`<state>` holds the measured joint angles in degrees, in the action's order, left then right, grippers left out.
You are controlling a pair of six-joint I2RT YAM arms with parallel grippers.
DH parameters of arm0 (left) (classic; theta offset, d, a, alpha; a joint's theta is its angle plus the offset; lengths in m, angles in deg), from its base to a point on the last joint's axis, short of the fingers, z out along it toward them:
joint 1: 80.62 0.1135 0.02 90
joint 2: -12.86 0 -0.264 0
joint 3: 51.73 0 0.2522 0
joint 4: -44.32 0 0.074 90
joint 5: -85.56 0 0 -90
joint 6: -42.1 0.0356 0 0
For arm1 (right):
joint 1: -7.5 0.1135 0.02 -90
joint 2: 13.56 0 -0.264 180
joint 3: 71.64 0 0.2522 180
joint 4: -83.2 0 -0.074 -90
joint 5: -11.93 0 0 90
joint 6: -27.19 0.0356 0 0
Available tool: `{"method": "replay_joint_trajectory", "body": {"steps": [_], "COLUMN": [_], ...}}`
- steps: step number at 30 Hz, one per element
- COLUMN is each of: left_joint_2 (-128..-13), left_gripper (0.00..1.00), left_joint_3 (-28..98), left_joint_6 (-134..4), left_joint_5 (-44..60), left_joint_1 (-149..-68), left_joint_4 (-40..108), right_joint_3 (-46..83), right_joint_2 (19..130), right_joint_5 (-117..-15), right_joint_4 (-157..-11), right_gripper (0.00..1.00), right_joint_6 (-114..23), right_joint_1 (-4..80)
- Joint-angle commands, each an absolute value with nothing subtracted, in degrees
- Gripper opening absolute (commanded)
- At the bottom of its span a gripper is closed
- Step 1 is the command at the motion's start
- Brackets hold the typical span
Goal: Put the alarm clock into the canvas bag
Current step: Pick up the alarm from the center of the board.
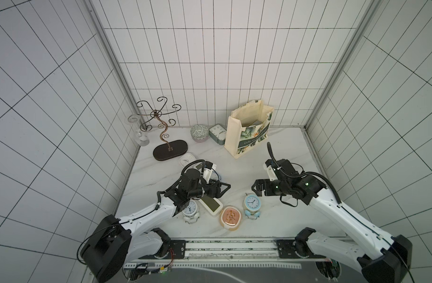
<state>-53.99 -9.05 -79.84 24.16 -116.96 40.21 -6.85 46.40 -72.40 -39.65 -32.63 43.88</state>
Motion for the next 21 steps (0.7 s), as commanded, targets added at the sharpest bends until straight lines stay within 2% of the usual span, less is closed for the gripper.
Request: {"method": "replay_joint_trajectory", "body": {"steps": [1, 7, 21], "left_joint_2": [-54.62, -54.38, -51.66], "left_gripper": [0.84, 0.84, 0.84], "left_joint_3": [-10.18, -10.11, -11.35], "left_joint_6": [-79.18, -79.00, -79.89], "left_joint_5": [25.00, 25.70, 26.67], "left_joint_1": [-117.34, -117.36, -117.36], "left_joint_4": [42.51, 42.25, 42.86], "right_joint_3": [-10.92, -12.53, -9.80], "right_joint_2": [47.81, 51.50, 63.87], "right_joint_5": [-74.82, -77.42, -87.15], "right_joint_4": [-38.61, -40.26, -40.15], "right_gripper": [1.00, 1.00, 1.00], "right_joint_6": [-22.55, -14.42, -8.63], "right_joint_1": [46.99, 51.14, 57.53]}}
